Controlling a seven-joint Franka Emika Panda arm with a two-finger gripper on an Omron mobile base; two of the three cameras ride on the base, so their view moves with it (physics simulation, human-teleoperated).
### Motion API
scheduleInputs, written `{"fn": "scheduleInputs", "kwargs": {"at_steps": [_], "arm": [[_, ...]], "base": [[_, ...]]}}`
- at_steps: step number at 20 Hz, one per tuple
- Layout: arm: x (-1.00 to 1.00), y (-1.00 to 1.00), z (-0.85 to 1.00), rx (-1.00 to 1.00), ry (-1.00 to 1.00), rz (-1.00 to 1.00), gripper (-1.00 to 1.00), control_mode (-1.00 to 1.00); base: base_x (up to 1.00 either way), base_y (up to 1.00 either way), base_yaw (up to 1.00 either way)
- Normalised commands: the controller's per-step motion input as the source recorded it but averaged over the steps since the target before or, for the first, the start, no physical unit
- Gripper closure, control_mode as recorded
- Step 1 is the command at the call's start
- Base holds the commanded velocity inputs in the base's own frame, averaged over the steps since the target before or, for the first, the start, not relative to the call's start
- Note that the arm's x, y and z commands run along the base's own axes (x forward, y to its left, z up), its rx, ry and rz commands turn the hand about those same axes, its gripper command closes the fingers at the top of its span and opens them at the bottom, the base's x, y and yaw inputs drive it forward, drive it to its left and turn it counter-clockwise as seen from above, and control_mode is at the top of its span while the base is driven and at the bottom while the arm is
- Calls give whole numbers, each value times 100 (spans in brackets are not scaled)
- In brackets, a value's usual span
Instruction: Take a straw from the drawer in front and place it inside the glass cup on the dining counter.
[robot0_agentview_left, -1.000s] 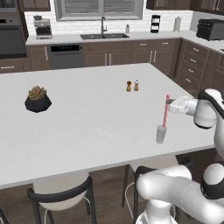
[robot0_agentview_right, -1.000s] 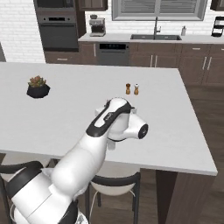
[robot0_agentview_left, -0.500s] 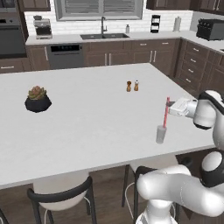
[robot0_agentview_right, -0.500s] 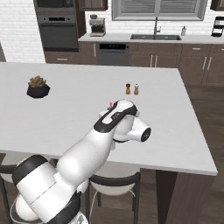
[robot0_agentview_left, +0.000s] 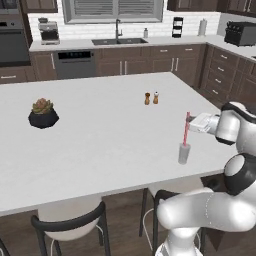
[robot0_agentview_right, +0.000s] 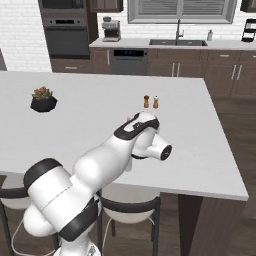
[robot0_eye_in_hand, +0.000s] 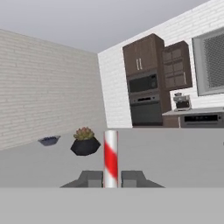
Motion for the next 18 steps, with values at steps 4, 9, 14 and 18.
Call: {"fn": "scheduleInputs", "kwargs": {"at_steps": [4,9,14,18], "arm": [[32,-1,-17,0,0,0,100,-100],[20,-13,-22,-1,0,0,100,-100],[3,-21,-15,-1,0,0,100,-100],[-19,-4,-21,0,0,0,100,-100]], "base": [[0,0,0],[0,0,0],[0,0,0],[0,0,0]]}}
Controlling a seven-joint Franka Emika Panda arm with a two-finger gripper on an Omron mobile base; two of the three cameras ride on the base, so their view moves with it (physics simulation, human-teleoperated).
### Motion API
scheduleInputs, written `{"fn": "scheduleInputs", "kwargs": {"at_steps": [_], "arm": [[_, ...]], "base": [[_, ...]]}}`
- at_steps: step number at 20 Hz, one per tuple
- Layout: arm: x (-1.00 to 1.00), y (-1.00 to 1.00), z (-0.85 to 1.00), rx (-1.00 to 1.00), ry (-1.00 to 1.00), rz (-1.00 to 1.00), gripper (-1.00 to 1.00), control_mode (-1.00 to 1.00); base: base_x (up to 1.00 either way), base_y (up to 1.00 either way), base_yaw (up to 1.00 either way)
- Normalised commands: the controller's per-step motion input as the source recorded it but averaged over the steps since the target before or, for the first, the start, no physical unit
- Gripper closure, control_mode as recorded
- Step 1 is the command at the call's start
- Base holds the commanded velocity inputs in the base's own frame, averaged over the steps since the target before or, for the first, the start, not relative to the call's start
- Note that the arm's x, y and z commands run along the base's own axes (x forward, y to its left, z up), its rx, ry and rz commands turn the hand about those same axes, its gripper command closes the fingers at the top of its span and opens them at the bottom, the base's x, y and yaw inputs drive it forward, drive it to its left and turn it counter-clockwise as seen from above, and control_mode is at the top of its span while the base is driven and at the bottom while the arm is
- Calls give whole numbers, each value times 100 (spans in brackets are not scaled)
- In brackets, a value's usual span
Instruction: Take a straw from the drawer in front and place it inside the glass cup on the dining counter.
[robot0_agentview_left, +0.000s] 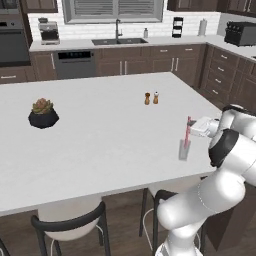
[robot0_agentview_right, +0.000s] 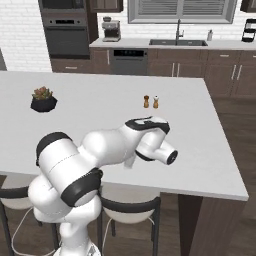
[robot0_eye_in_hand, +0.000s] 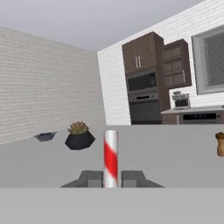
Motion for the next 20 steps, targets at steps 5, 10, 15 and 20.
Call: {"fn": "scheduleInputs", "kwargs": {"at_steps": [5,10,15,20], "arm": [[-31,4,-30,0,0,0,100,-100],[-22,12,-22,0,0,0,100,-100],[-4,22,-20,0,0,0,100,-100],[0,20,-23,0,0,0,-100,-100]], "base": [[0,0,0],[0,0,0],[0,0,0],[0,0,0]]}}
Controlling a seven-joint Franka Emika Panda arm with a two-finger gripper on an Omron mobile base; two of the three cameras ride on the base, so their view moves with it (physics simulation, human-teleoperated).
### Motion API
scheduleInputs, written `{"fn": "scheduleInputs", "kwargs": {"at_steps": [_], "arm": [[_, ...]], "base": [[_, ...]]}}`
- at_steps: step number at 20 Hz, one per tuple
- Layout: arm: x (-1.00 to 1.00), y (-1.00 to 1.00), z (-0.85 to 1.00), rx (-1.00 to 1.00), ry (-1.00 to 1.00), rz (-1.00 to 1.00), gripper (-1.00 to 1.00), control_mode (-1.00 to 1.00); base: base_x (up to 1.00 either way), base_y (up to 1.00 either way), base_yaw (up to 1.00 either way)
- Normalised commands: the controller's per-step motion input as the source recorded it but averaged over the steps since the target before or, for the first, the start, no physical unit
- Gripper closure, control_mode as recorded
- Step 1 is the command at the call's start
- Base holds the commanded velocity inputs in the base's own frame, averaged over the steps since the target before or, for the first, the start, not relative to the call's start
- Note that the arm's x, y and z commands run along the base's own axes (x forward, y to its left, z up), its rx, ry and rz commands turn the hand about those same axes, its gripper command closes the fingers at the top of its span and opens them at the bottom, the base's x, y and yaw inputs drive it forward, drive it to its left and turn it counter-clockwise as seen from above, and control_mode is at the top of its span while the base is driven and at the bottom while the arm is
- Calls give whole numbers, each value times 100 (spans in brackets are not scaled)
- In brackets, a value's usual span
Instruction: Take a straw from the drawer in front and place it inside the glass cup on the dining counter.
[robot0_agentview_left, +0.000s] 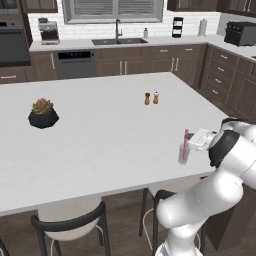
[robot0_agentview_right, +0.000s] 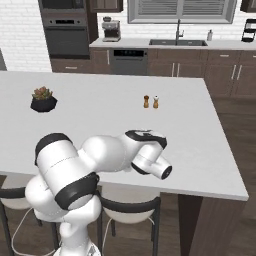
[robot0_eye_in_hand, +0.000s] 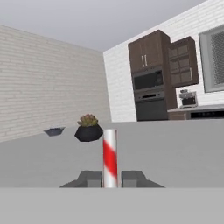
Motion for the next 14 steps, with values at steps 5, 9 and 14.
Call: {"fn": "scheduleInputs", "kwargs": {"at_steps": [5,9,14], "arm": [[0,6,-7,0,0,0,-100,-100],[-6,0,0,-1,-2,0,-100,-100],[-30,-7,15,-3,-2,-2,-100,-100]], "base": [[0,0,0],[0,0,0],[0,0,0]]}}
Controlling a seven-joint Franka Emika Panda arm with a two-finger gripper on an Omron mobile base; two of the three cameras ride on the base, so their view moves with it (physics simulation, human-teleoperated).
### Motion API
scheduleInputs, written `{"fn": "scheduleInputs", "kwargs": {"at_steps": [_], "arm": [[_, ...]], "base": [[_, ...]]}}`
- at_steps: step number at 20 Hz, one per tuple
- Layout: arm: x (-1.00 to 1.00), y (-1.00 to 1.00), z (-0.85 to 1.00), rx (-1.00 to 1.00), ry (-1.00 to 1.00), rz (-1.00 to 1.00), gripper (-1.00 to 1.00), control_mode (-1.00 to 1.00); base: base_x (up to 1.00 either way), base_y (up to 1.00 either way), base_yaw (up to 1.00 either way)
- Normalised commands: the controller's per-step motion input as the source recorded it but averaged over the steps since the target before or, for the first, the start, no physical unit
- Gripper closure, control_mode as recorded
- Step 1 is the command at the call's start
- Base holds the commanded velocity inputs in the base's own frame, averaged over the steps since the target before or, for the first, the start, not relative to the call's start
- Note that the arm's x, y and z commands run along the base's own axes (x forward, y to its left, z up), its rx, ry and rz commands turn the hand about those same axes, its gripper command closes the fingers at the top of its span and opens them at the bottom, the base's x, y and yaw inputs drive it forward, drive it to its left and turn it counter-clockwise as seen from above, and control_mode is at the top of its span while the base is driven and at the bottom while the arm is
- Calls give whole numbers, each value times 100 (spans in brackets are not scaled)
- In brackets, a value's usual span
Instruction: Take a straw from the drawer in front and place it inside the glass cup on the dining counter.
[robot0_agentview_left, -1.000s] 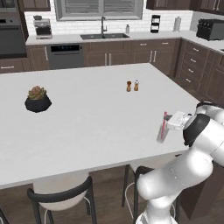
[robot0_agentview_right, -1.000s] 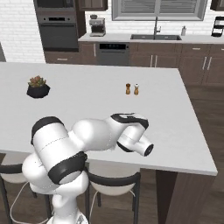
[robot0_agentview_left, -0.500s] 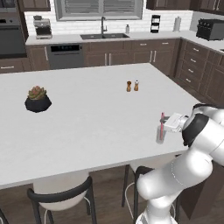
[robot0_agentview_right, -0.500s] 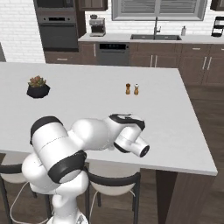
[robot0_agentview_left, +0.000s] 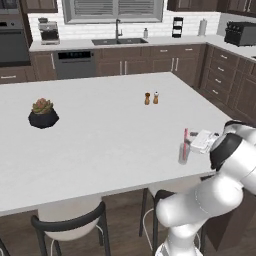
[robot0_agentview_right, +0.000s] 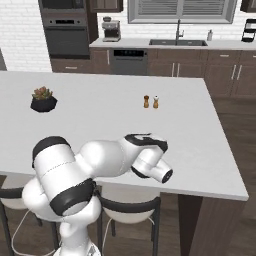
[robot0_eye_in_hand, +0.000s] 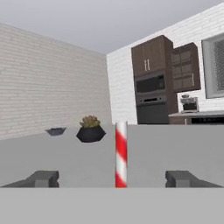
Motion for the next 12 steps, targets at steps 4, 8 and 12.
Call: {"fn": "scheduleInputs", "kwargs": {"at_steps": [4,8,12], "arm": [[-72,-18,54,0,-2,-7,-100,-100],[-76,-3,96,0,0,-11,-100,-100],[-76,0,100,0,6,-11,-100,-100]], "base": [[0,0,0],[0,0,0],[0,0,0]]}}
